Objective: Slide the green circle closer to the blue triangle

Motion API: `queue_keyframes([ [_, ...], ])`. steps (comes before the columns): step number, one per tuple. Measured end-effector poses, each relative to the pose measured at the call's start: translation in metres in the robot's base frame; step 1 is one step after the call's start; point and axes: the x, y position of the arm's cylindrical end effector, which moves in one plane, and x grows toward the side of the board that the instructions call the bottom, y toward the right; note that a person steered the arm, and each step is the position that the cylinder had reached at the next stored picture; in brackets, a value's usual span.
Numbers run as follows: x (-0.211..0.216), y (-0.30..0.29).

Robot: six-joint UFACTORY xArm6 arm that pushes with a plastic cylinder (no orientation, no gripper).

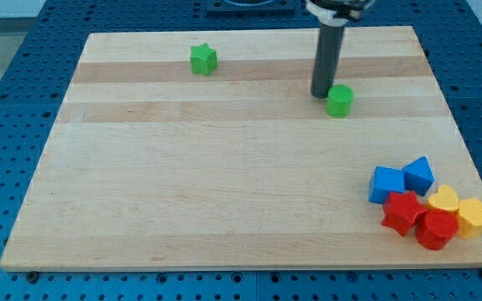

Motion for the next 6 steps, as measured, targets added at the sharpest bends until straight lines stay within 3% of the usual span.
queue_keyframes([
  [6,0.083,0.093],
])
